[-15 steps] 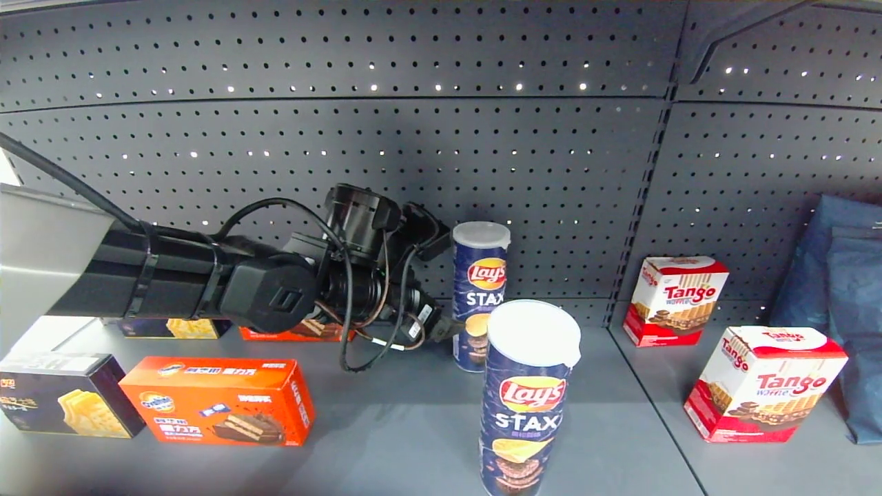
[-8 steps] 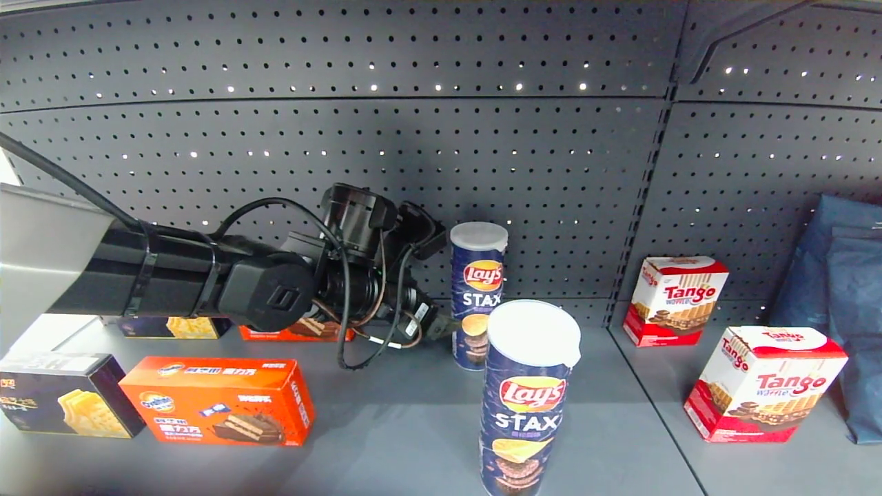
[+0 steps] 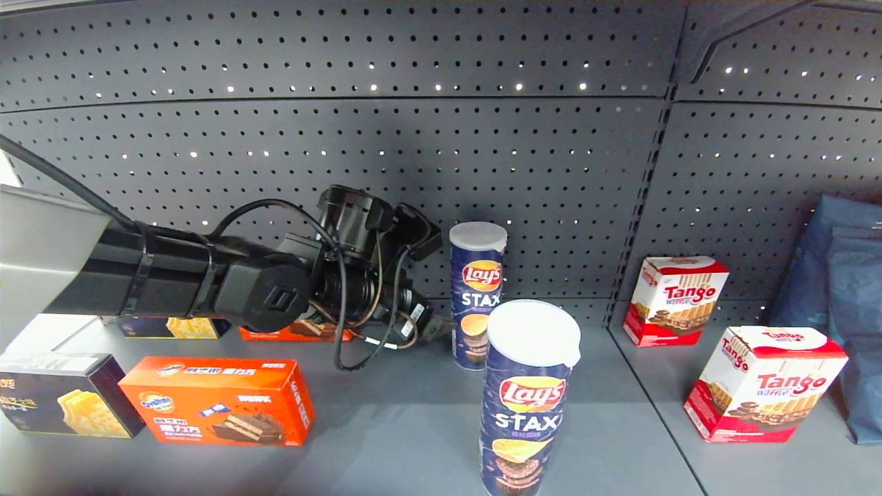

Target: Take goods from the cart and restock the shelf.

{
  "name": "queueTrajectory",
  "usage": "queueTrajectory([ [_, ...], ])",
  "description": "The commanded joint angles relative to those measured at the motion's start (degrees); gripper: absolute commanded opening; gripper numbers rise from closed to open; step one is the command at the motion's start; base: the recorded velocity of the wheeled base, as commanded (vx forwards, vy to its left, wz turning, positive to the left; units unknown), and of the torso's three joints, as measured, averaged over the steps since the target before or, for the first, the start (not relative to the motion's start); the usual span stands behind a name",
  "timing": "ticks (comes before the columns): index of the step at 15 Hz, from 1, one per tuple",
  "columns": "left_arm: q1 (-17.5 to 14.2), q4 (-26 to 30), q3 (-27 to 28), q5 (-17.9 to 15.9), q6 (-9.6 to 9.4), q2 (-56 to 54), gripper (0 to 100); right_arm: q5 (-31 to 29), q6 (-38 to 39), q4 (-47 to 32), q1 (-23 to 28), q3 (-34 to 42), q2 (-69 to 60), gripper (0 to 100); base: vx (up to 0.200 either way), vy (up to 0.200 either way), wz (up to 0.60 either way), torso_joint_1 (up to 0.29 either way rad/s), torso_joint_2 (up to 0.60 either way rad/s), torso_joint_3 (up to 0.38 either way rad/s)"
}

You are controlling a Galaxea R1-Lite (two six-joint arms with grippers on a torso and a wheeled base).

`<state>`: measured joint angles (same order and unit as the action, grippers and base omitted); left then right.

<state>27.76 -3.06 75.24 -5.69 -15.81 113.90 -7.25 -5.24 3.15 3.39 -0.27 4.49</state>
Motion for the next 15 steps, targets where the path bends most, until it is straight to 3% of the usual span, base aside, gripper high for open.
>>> queueTrajectory([
  [1,-1.0,0.6,-0.2,0.9,-0.01,-1.1,100,0.0,0.0,0.0,0.0,0.0,0.1,100,0.0,0.0,0.0,0.0,0.0,0.0],
  [8,-1.5,1.6,1.6,4.8,0.08,-0.4,100,0.0,0.1,0.0,0.0,0.0,0.1,100,0.0,0.0,0.0,0.0,0.0,0.0],
  [15,-0.5,1.6,4.7,4.9,0.08,2.9,100,0.0,0.3,0.1,0.0,0.0,0.1,100,0.0,0.0,0.0,0.0,0.0,0.0],
])
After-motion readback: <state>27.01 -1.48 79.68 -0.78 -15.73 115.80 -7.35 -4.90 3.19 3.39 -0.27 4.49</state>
